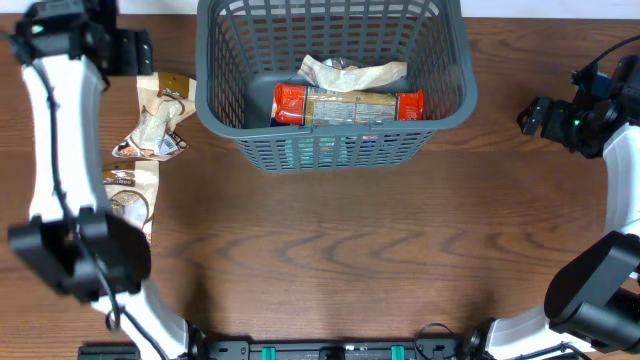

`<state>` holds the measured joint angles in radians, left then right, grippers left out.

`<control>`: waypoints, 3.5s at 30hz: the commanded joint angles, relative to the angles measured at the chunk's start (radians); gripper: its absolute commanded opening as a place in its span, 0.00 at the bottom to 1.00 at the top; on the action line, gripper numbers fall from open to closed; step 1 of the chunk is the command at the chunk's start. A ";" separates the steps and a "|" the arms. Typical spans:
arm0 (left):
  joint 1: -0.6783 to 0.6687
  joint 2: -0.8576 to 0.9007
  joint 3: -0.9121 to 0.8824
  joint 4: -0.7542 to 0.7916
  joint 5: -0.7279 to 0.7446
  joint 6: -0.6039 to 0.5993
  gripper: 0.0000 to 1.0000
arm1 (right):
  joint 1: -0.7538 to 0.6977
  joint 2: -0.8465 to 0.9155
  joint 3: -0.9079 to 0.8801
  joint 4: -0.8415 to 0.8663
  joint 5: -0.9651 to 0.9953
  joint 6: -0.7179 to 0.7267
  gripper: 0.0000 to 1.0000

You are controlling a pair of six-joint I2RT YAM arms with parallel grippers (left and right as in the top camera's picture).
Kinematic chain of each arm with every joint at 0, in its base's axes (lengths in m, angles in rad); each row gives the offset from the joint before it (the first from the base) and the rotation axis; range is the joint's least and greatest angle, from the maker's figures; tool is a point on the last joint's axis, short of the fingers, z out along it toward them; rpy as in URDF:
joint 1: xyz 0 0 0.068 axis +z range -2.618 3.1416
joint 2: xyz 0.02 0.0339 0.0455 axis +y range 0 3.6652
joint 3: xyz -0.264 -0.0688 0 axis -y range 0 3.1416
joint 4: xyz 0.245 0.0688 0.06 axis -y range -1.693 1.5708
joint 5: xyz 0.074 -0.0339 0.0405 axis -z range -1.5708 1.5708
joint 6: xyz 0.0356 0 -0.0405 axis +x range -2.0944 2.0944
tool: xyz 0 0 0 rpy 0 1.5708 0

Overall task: Pack container
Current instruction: 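Release the wipes and move the left gripper to the PanTree rice pouch, then grasp the PanTree rice pouch with the left gripper, then lift the rice pouch with the left gripper and lower into basket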

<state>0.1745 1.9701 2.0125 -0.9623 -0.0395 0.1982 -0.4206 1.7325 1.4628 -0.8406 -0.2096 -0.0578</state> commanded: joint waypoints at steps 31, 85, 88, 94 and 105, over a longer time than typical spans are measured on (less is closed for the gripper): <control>0.006 0.409 -0.013 -0.123 0.058 0.120 0.95 | 0.014 -0.004 -0.004 0.014 -0.003 -0.011 0.99; 0.005 0.253 -0.080 -0.019 0.058 -0.115 0.21 | 0.013 -0.004 -0.004 -0.012 0.003 -0.037 0.99; 0.005 0.148 -0.080 -0.007 0.058 -0.118 0.19 | 0.013 -0.004 -0.004 -0.011 0.003 -0.037 0.99; 0.003 -0.101 -0.080 0.066 0.058 -0.145 0.19 | 0.013 -0.004 -0.004 -0.010 0.003 -0.037 0.99; -0.195 -0.415 -0.080 0.187 0.200 0.058 0.19 | 0.013 -0.004 -0.004 -0.003 0.003 -0.036 0.99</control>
<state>0.0631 1.5848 1.9118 -0.7910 0.0502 0.1169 -0.4206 1.7329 1.4628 -0.8467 -0.2085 -0.0837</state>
